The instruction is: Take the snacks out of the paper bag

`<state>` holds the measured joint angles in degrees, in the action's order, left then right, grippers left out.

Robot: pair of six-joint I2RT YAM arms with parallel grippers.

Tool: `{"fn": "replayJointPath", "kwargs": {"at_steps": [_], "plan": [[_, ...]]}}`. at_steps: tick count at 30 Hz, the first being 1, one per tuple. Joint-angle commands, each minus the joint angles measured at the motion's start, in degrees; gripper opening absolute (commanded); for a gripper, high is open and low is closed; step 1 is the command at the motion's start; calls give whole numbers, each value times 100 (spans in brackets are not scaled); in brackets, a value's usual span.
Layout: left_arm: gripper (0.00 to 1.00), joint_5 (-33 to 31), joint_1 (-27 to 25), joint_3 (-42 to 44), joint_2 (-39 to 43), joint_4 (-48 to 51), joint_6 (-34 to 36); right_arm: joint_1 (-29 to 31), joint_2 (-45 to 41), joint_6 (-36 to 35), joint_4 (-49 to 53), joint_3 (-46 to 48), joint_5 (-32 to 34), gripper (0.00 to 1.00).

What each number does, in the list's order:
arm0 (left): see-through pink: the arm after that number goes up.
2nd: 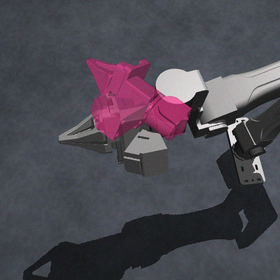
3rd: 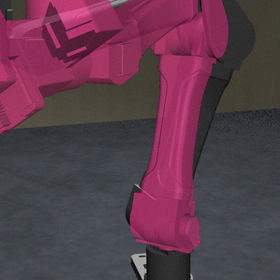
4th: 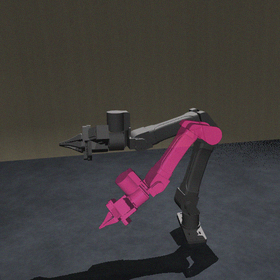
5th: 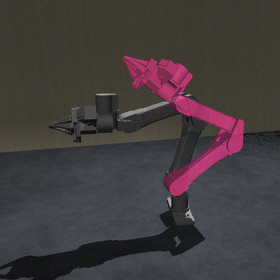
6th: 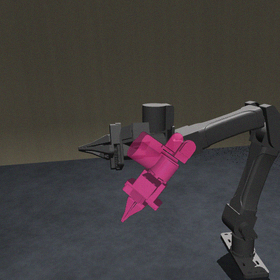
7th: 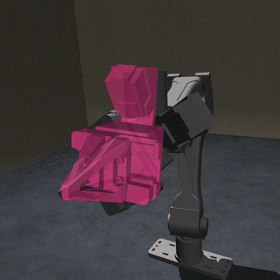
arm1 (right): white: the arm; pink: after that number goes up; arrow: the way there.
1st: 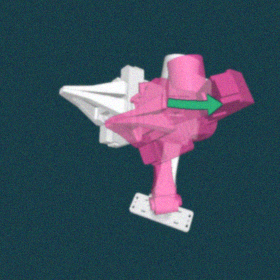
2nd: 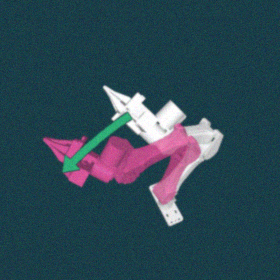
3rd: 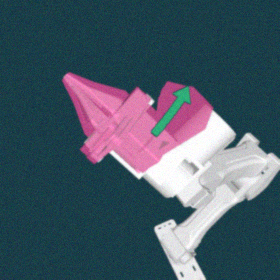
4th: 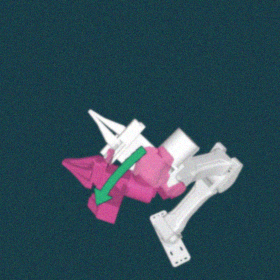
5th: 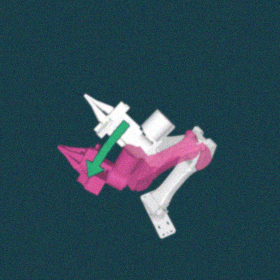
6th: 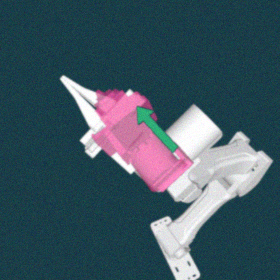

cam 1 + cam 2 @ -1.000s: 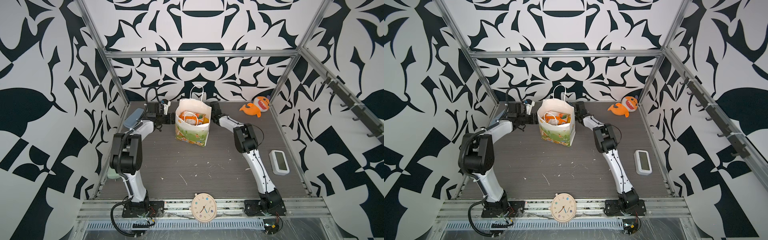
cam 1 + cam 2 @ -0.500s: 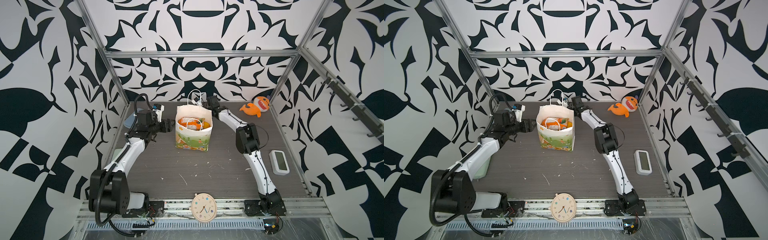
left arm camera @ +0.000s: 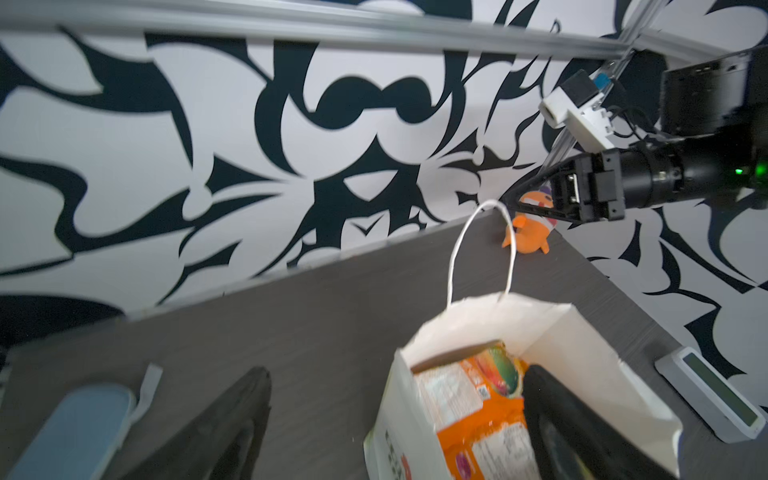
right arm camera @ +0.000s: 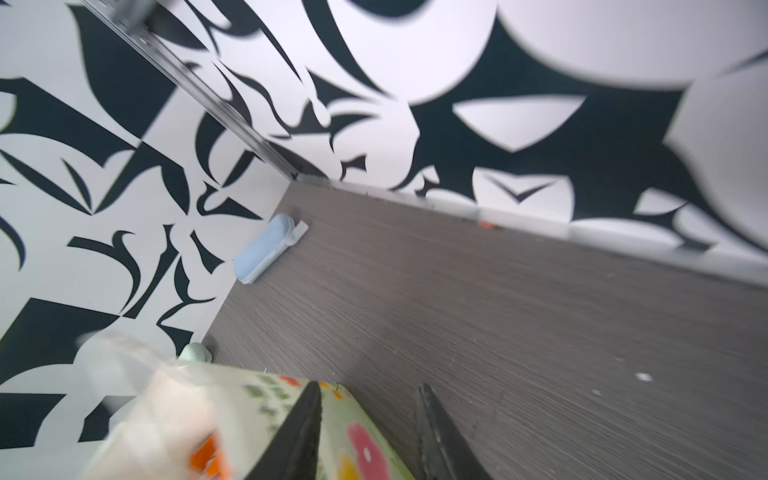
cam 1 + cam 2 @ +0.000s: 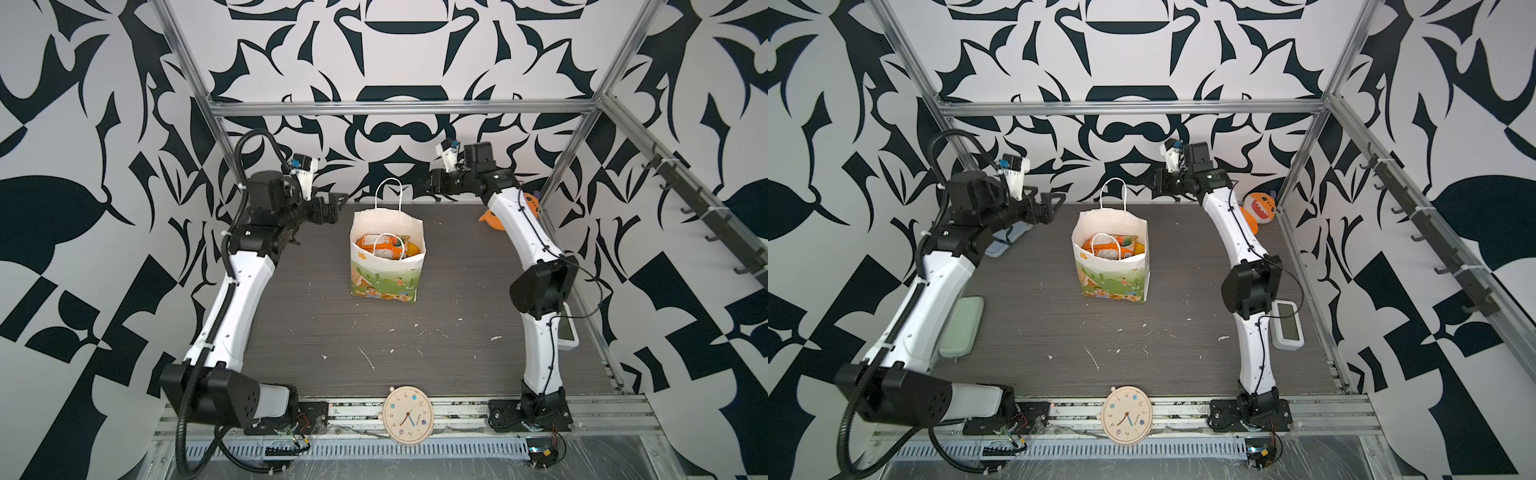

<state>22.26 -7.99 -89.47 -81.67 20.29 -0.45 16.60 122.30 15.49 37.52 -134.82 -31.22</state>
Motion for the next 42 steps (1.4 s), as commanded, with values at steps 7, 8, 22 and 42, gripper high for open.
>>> {"fn": "replayJointPath", "kwargs": {"at_steps": [7, 8, 22, 42], "plan": [[98, 1783, 13, -2340, -2107, 1665, 986, 599, -1316, -970, 1345, 585, 682, 57], [98, 1903, -4, -2577, -2290, 1817, 1074, 705, -1302, -990, 1520, 525, 734, 57], [98, 1786, -396, -4139, -3857, 3584, 2544, 1786, -619, -287, 2119, 279, 1364, 57], [34, 1551, -743, -4131, -3980, 4295, 3695, 1715, -1306, 238, 1568, 1126, 1812, 57]]}}
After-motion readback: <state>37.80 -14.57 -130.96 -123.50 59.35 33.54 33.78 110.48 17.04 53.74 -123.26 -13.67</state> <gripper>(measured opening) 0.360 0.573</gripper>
